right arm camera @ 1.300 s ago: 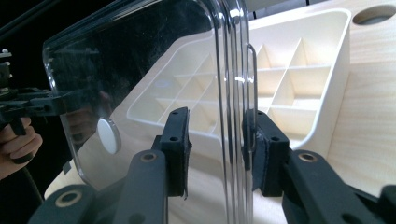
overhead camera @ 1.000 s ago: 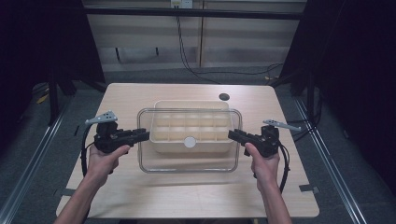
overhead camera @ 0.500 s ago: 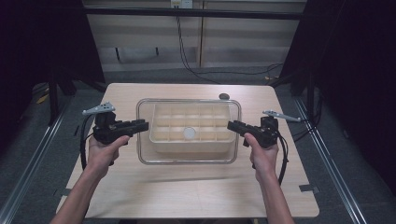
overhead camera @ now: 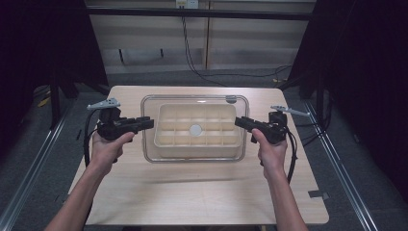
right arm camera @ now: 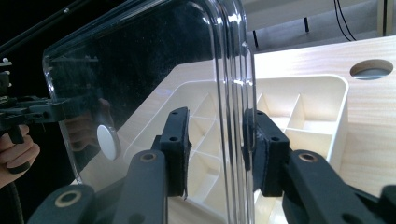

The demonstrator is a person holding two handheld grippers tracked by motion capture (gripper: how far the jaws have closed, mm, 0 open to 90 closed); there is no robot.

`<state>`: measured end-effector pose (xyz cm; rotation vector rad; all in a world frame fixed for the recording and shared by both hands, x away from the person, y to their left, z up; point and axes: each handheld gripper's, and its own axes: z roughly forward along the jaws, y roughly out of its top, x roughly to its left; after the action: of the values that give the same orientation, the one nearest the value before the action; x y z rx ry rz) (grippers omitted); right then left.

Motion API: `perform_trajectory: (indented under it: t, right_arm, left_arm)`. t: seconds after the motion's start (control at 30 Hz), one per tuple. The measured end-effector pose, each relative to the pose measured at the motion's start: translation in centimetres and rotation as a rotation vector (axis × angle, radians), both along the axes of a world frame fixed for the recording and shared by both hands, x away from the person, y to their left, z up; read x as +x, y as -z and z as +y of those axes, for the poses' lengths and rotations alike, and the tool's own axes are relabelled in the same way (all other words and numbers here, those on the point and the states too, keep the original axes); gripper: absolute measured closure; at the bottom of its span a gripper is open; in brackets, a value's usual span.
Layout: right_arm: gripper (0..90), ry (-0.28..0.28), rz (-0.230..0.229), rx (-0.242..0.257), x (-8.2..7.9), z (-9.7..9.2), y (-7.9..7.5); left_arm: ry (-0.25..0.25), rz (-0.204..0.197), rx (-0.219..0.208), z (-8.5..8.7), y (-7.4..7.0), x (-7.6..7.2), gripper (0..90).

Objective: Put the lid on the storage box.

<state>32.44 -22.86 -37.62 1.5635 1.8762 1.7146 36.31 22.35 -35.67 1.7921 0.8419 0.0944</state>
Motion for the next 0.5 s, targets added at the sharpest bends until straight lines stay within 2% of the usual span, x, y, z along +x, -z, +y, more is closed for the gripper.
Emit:
perform_trajectory:
  t: [0.23,0.3,0.5]
  right_arm:
    - [62.5,-0.001,-0.013,0.001,1.0,0.2,-0.6]
    - [62.5,-0.002,-0.014,0.003,1.3,0.2,-0.8]
    - [62.4,0.001,-0.004,-0.005,2.4,0.3,-1.2]
  left_arm:
    - [0.007,-0.014,0.003,0.2,-1.0,1.2,70.3]
    - [0.003,-0.010,-0.009,0.3,-1.1,1.5,70.5]
    - [-0.015,0.001,-0.010,0.1,-1.1,2.6,70.5]
